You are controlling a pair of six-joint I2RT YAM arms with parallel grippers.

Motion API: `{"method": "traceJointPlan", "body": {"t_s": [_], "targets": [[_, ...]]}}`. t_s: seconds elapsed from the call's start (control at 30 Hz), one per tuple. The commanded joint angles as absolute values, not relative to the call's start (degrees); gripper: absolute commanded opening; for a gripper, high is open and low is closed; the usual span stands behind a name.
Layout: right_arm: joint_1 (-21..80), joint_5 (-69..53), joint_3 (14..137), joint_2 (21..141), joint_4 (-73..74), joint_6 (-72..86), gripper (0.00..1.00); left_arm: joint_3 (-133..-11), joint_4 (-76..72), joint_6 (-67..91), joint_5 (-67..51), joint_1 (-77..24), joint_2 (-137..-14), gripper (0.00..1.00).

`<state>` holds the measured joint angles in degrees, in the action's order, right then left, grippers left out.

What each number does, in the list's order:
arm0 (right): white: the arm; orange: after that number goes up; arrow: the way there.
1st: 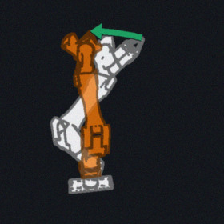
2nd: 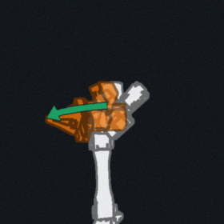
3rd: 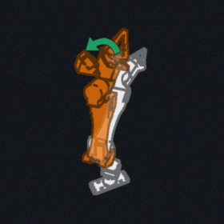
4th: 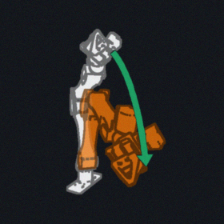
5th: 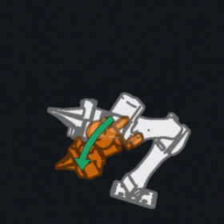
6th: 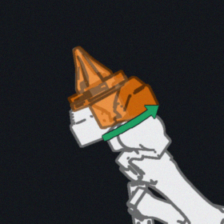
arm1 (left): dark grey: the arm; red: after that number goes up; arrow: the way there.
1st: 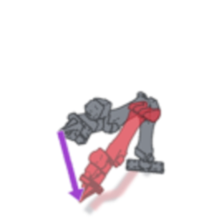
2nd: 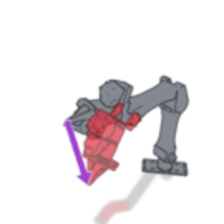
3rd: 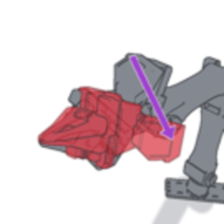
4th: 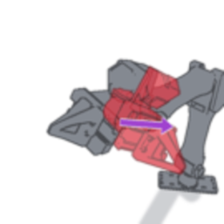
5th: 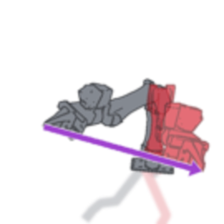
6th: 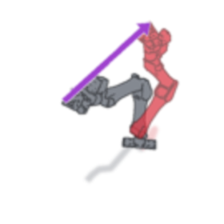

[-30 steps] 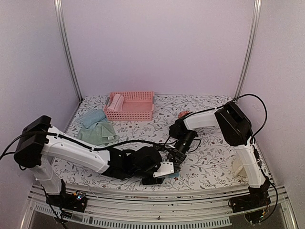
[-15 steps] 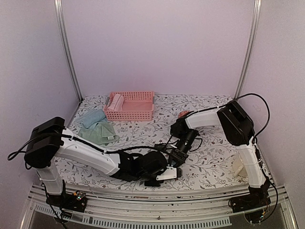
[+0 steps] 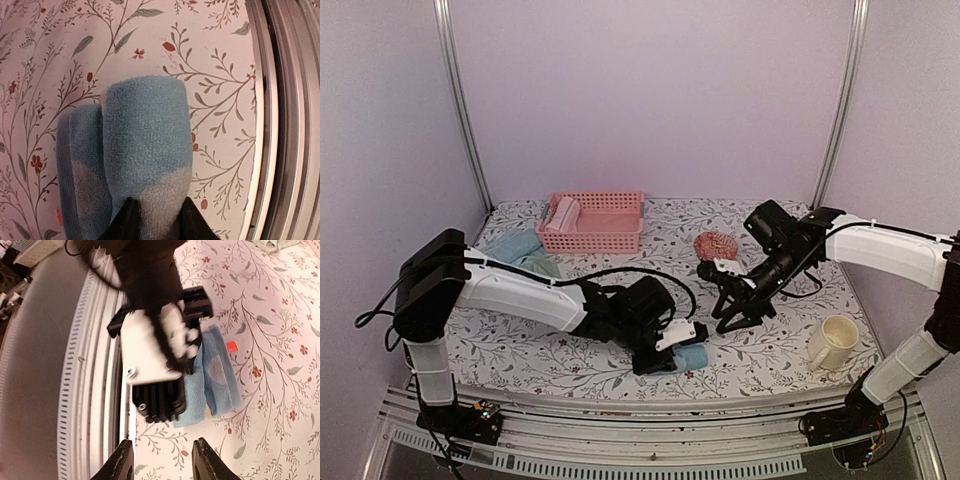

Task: Roll the towels
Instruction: Roll the towel at the center of the board.

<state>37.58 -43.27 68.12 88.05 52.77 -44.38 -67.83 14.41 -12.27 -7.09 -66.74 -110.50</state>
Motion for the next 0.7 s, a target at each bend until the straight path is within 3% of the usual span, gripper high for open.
{"method": "traceJointPlan", "body": {"t_s": [0.0, 0.33, 0.67], "targets": [[38.75, -33.06, 56.85, 82.46, 37.83, -42.61, 0.42, -70.57, 24.55, -4.23, -25.20, -61.96, -118.41, 0.27], [53.89, -14.77, 48.93, 85.17, 24.81, -43.08, 0.50, -73.92, 25.95, 0.12, -34.12, -58.32, -123.21, 0.27], [58.17, -5.93, 48.93, 91.16, 17.33, -44.00, 0.52, -75.31, 27.69, -1.07, -36.38, -56.59, -125.16, 0.27]]}}
